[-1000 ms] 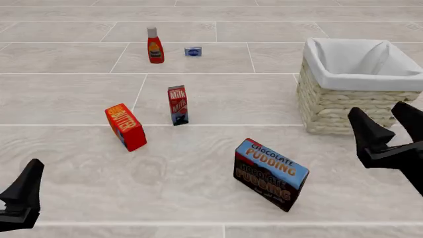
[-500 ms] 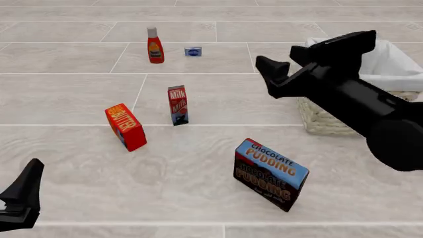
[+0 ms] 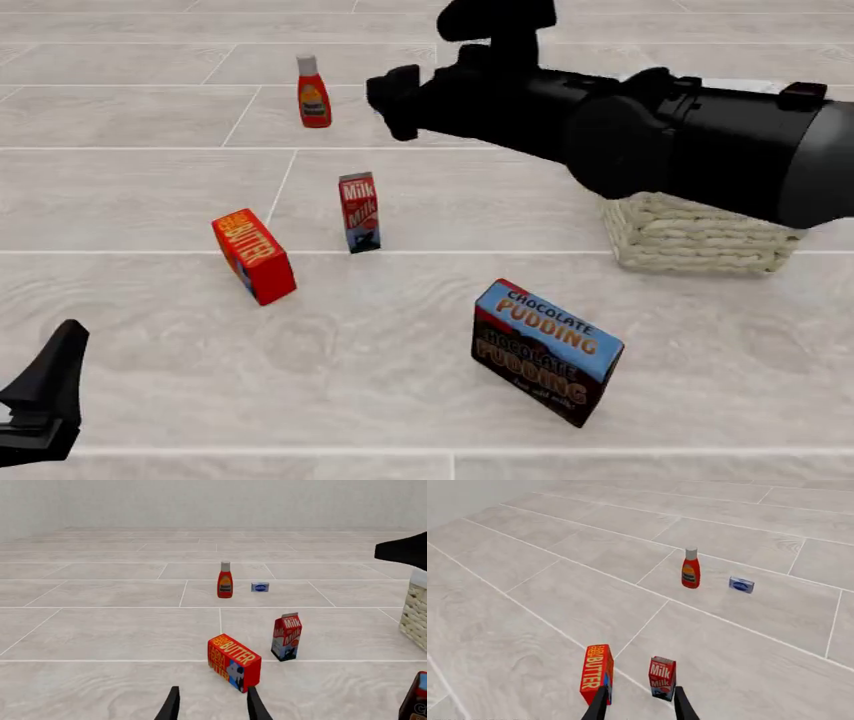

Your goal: Pick the milk and place it in the basket.

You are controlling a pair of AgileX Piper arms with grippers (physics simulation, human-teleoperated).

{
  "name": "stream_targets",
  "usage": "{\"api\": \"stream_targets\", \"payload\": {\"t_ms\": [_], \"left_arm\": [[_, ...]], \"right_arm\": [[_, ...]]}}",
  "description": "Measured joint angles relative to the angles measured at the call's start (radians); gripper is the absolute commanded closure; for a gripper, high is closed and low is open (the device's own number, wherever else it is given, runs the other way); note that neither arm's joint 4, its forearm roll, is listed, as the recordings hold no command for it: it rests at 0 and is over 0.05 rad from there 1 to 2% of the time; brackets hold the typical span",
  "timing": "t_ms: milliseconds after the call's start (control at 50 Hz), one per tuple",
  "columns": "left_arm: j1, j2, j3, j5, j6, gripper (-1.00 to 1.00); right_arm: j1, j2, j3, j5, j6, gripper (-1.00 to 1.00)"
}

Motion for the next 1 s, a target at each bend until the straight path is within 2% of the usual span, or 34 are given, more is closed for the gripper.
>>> {"api": "stream_targets", "payload": {"t_ms": [200, 400, 1000], "left_arm": [[0.0, 0.0, 0.0, 0.0, 0.0, -1.0], [0.0, 0.0, 0.0, 0.0, 0.0, -1.0], [0.0, 0.0, 0.0, 0.0, 0.0, -1.0]], "right_arm": [[-0.004, 0.132, -0.167, 0.114, 0.021, -1.0], [-0.021, 0.255, -0.292, 0.184, 0.041, -1.0], [-0.067, 0.607, -0.571, 0.257, 0.085, -1.0]]}}
